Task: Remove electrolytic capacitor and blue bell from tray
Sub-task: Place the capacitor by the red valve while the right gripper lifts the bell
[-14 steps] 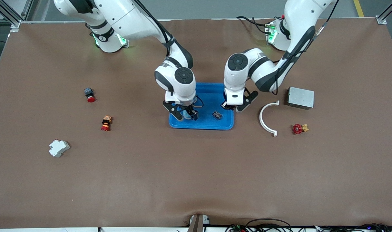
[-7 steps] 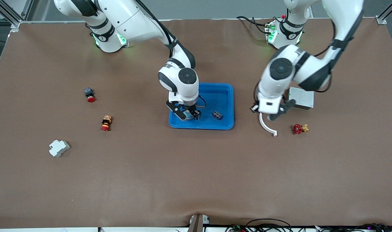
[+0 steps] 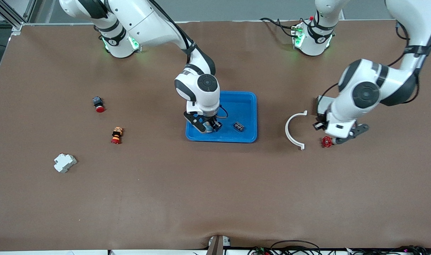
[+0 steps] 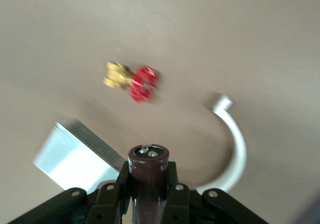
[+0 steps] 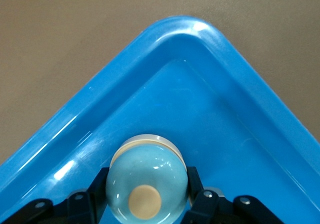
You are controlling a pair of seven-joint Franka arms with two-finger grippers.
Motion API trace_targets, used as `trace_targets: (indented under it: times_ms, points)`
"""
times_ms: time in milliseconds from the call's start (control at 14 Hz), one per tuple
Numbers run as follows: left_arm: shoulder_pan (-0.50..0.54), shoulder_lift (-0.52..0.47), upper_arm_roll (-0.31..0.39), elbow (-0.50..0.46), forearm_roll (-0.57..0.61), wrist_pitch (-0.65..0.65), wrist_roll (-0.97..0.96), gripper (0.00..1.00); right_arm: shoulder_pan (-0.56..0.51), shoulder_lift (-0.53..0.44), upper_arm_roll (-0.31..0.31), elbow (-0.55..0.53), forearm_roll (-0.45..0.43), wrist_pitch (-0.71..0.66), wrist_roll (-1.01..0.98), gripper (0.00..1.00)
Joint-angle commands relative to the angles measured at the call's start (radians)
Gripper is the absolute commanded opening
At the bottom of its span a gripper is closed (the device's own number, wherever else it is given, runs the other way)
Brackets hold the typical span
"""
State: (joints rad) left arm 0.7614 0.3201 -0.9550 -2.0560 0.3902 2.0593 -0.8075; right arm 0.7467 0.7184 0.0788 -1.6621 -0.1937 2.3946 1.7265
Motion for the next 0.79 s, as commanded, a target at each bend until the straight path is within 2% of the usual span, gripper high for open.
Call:
trace_targets:
  times_ms: [0,71,214,429,714]
  points:
    - [0.108,-0.019,-0.019,-0.001,-0.004,-0.014,0.181,0.0,0.019,-0.007,-0.002,0.068,-0.016,-0.137,0.016,0.0]
    - [0.131,-0.012,-0.012,-0.001,0.009,-0.002,0.224,0.0,0.02,-0.013,-0.001,0.086,-0.016,-0.197,0.007,0.0]
    - [0.206,0.019,-0.007,-0.01,0.114,0.047,0.296,0.0,0.011,-0.054,0.001,0.09,-0.009,-0.256,-0.065,0.0]
    - [0.271,0.079,-0.005,-0.012,0.162,0.125,0.361,0.0,-0.041,-0.135,0.001,0.076,-0.006,-0.342,-0.206,0.0]
    - [0.283,0.197,0.024,0.0,0.288,0.194,0.367,0.0,-0.185,-0.314,0.001,-0.072,-0.004,-0.356,-0.524,0.0]
